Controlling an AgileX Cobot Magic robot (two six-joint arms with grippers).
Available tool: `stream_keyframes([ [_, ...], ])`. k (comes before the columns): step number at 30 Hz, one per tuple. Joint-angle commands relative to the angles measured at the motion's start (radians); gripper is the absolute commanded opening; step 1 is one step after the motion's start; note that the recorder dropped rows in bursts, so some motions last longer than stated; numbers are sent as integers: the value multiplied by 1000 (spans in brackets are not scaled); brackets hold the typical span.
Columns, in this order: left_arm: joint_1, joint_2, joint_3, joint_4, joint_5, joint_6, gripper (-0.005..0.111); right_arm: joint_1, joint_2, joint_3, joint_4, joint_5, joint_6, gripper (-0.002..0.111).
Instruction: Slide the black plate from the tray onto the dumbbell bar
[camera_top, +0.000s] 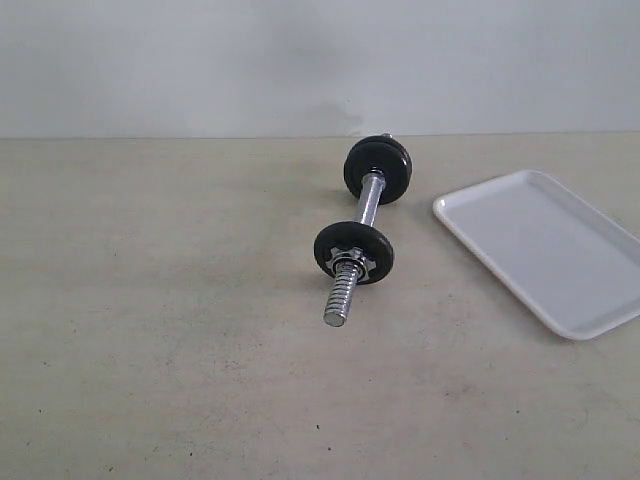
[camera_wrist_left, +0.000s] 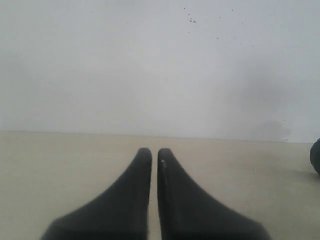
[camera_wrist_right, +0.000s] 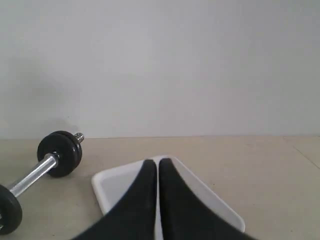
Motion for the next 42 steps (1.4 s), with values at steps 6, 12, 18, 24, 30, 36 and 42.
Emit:
stream_keyframes([
  [6,3,-3,4,-2,-12,2,4,-9,-5,4,-4,81,67,0],
  [12,3,-3,4,-2,-12,2,4,-9,-5,4,42,114,49,0],
  [18,3,-3,4,93,3,162,4,-9,-5,4,365,90,-339,0],
  [24,3,-3,4,312,390,518,4,-6,-5,4,363,82,-337,0],
  [30,3,-3,4,186,351,220,4,-6,-5,4,544,80,-434,0],
  [36,3,-3,4,175,118,-132,4,-6,-5,4,1312,93,-1190,0],
  [42,3,-3,4,185,199,-477,4,-6,-5,4,1436,185,-1310,0],
])
